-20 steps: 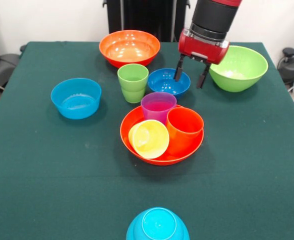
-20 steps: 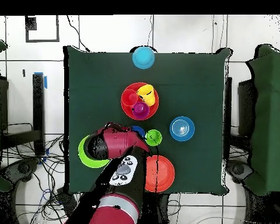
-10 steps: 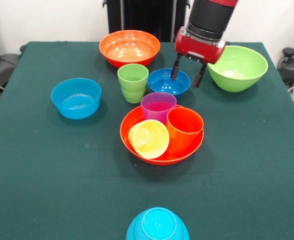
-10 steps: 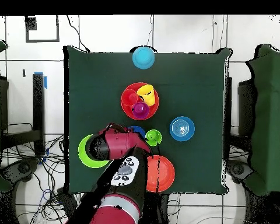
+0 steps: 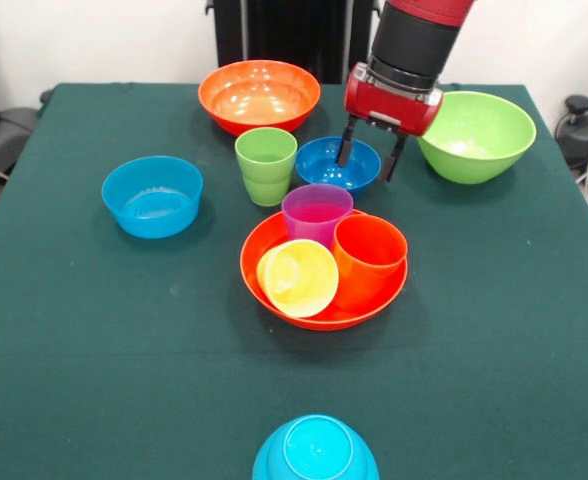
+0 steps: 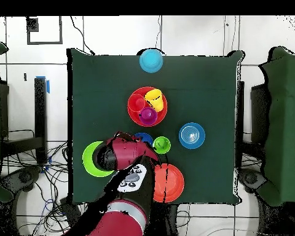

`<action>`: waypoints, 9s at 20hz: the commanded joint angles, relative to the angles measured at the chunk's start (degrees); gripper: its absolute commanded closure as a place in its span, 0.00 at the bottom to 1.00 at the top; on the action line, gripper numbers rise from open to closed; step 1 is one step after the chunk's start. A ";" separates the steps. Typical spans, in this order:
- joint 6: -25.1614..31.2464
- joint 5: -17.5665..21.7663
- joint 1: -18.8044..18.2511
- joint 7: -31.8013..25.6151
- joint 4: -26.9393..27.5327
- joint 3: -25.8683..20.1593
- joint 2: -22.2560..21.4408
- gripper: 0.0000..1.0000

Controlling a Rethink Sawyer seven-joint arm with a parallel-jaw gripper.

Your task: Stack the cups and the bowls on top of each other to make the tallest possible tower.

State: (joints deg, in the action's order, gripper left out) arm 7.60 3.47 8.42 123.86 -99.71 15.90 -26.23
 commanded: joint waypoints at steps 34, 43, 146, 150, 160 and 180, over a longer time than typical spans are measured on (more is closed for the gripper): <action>-10.32 -4.56 -1.61 9.92 -3.81 -8.35 3.29 0.00; -9.05 -5.13 -1.21 9.88 -3.70 -7.04 3.48 0.00; 30.54 5.43 1.24 -9.68 18.83 0.72 -15.92 1.00; 32.58 6.35 -2.93 -15.74 22.24 -3.92 -17.07 1.00; 39.56 7.58 -11.50 -24.01 28.71 -15.27 -14.67 1.00; 39.91 14.15 -14.78 -27.85 35.60 -23.33 -7.98 1.00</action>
State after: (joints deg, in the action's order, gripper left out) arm 40.70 12.30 -5.64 113.96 -66.32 0.72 -39.68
